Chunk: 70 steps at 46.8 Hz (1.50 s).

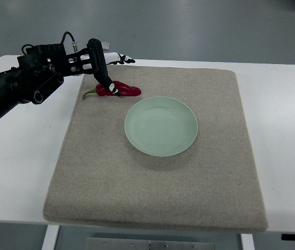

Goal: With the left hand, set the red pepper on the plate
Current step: 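Reach the left hand down over the red pepper, then close the left hand fingers around the red pepper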

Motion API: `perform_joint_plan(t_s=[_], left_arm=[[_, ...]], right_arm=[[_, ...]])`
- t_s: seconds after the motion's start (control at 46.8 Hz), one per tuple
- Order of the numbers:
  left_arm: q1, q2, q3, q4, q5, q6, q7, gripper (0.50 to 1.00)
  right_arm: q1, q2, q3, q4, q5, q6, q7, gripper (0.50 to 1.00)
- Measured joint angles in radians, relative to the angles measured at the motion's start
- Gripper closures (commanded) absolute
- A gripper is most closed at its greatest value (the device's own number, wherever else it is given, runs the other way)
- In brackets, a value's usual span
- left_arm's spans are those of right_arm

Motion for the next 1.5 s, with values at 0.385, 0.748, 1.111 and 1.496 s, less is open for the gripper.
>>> perform_joint_plan(t_s=[0.385, 0.748, 1.111, 1.496], left_arm=[[-0.015, 0.025, 0.066, -0.033, 0.010, -0.002, -0.032, 0.506], [-0.004, 0.025, 0.101, -0.033, 0.012, -0.026, -0.032, 0.510], [0.001, 0.019, 0.105, -0.036, 0.012, -0.026, -0.032, 0.563], [0.004, 0.016, 0.117, -0.049, 0.014, -0.026, -0.032, 0.874]], right_arm=[[0.000, 0.000, 0.000, 0.000, 0.000, 0.000, 0.000, 0.572], [0.000, 0.000, 0.000, 0.000, 0.000, 0.000, 0.000, 0.572], [0.000, 0.000, 0.000, 0.000, 0.000, 0.000, 0.000, 0.572], [0.000, 0.000, 0.000, 0.000, 0.000, 0.000, 0.000, 0.572]])
